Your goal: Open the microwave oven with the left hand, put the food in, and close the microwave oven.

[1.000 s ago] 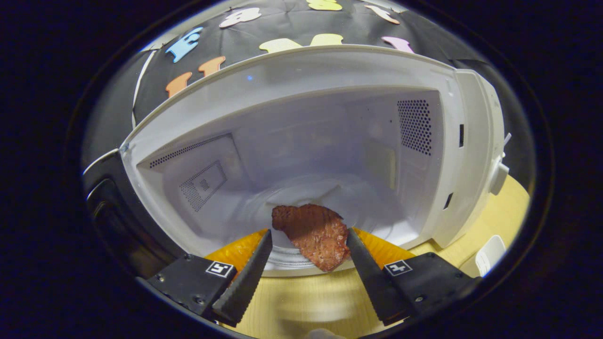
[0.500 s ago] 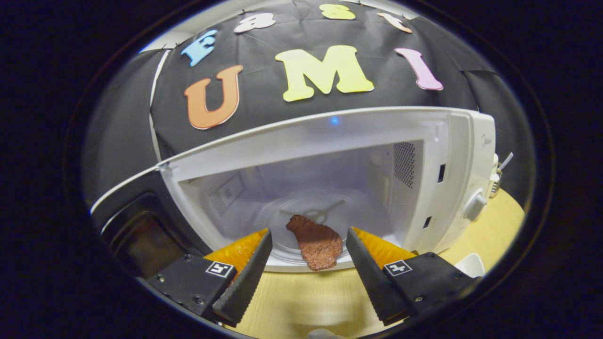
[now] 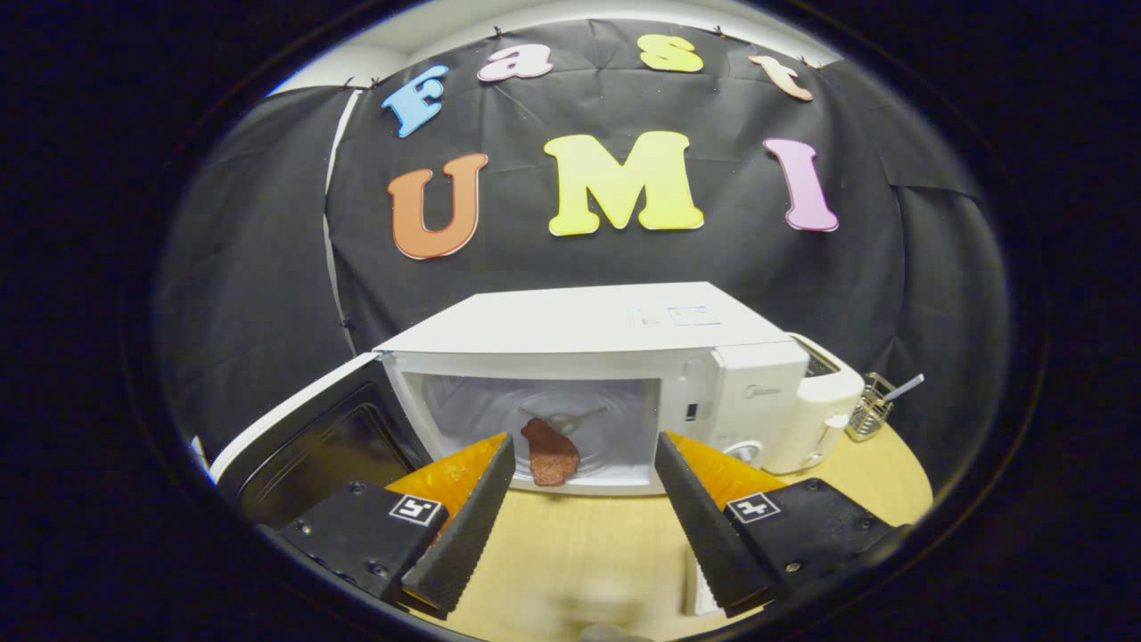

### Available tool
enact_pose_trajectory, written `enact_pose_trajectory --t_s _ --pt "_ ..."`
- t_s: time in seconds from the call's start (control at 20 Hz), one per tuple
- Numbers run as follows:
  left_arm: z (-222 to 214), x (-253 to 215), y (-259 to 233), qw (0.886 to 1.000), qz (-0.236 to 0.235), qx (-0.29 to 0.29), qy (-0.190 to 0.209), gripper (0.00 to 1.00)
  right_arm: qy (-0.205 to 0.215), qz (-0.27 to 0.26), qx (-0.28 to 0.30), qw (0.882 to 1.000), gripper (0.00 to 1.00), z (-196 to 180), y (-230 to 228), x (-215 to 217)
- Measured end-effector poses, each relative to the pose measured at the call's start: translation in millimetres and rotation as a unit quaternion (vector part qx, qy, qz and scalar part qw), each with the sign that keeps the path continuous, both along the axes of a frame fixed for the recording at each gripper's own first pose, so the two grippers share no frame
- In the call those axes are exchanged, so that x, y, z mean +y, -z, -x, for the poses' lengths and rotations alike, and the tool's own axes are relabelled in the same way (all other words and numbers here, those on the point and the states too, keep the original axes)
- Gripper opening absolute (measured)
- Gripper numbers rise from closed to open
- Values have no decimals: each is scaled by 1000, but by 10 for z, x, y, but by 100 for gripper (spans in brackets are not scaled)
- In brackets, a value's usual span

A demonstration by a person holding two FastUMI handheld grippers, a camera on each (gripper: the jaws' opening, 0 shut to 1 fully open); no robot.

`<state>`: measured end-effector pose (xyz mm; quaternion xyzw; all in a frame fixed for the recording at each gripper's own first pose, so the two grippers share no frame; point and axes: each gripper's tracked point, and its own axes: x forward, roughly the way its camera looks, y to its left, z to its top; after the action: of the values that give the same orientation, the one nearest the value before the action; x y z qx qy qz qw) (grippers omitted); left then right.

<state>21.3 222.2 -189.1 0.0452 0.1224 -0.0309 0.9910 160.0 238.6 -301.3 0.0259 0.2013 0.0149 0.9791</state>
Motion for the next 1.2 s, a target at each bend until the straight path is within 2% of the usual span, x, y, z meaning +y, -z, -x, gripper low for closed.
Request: enact_pose_trajectory --t_s 0.05,0.1,0.15,0.4,0.45,0.55,0.6,0.7,0.75,0.8,0.85,1.2 --pt "3 64 40 1000 2 2 -8 95 4 3 3 1000 100 109 -77 -116" --pt "-12 110 69 1000 2 2 -12 96 8 3 4 1000 91 214 -156 -218" --pt "-15 159 95 1000 -1 0 -17 96 12 4 5 1000 100 296 -232 -312" --pt "-31 335 349 999 -8 3 -31 92 25 7 17 1000 100 744 -537 -740" --pt "-48 360 404 999 -5 2 -39 79 31 8 18 999 100 832 -597 -825" --pt "-67 316 611 999 18 19 -19 53 42 1 22 999 100 1010 -702 -962" --pt "-79 333 684 999 17 19 -24 41 47 -2 27 999 100 1065 -725 -1032" --pt "-140 494 877 998 10 23 -50 0 55 4 30 998 100 1162 -773 -1157" --pt "-170 458 1015 998 16 37 -43 0 59 6 31 998 100 1195 -795 -1207" --pt "-172 416 1107 998 25 43 -38 0 62 7 33 998 90 1232 -801 -1242" --pt "-197 399 1184 998 29 48 -35 0 63 7 37 997 100 1268 -804 -1275" --pt "-244 55 1394 998 18 62 -13 0 84 1 58 995 100 1437 -738 -1555"
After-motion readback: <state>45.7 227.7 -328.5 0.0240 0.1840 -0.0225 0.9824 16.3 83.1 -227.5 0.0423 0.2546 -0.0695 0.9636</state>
